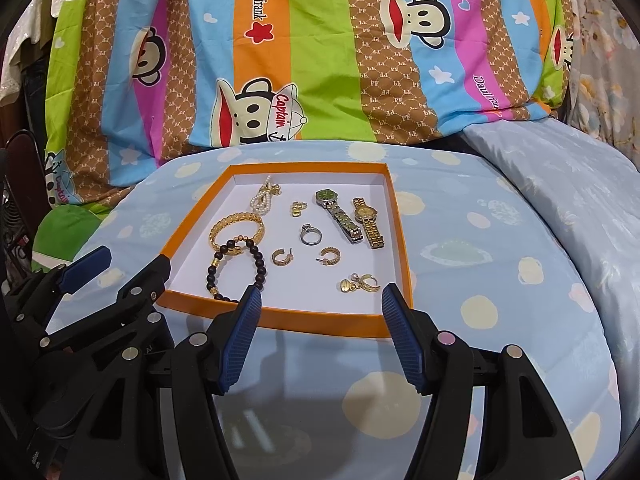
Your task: Organize jewelry
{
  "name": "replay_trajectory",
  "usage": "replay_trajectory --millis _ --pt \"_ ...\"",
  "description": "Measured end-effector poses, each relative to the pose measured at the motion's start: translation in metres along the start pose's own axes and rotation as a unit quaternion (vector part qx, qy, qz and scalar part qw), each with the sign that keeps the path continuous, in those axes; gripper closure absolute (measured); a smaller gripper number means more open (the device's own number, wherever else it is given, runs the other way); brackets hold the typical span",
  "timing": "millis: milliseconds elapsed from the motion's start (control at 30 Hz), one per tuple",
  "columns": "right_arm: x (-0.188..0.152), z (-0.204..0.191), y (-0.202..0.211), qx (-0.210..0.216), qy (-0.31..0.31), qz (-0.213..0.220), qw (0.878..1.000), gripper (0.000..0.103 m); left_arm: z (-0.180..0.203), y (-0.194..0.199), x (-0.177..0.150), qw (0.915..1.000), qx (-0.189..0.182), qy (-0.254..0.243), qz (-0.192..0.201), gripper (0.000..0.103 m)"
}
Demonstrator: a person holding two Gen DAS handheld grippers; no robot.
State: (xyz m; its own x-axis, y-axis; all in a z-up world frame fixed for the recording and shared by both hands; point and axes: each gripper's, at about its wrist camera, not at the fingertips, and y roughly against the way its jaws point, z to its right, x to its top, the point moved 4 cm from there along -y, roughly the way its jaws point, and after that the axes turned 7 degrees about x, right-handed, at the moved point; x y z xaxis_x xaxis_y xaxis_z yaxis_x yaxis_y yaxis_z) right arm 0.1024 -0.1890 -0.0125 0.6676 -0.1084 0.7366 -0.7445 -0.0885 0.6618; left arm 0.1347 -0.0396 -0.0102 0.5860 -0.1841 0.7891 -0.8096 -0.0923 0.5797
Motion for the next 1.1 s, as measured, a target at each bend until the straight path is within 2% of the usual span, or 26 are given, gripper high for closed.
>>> replay_trajectory --millis 300,433,567,1100 --pt "-0.0007 -0.0002 -0.0003 0.001 0.000 0.001 1.000 0.041 -0.0010 -0.0016 -0.0014 0.9999 -0.010 0.008 -0.009 0.044" --pt "0.0009 -0.0008 0.0012 0.001 0.002 0.001 1.000 0.041 -0.0020 -0.0029 -0.0025 0.9999 -0.003 0.011 -0.012 0.044" --pt "0.0015 -0.0020 0.0026 -0.001 0.002 0.003 1.000 0.041 -0.0017 0.0000 -0.0023 0.9999 0.014 0.006 0.001 0.044" --pt "0.0011 -0.0006 0.0017 -0.002 0.001 0.004 1.000 0.041 -0.0024 0.0002 -0.0031 0.9998 0.018 0.007 -0.001 0.045"
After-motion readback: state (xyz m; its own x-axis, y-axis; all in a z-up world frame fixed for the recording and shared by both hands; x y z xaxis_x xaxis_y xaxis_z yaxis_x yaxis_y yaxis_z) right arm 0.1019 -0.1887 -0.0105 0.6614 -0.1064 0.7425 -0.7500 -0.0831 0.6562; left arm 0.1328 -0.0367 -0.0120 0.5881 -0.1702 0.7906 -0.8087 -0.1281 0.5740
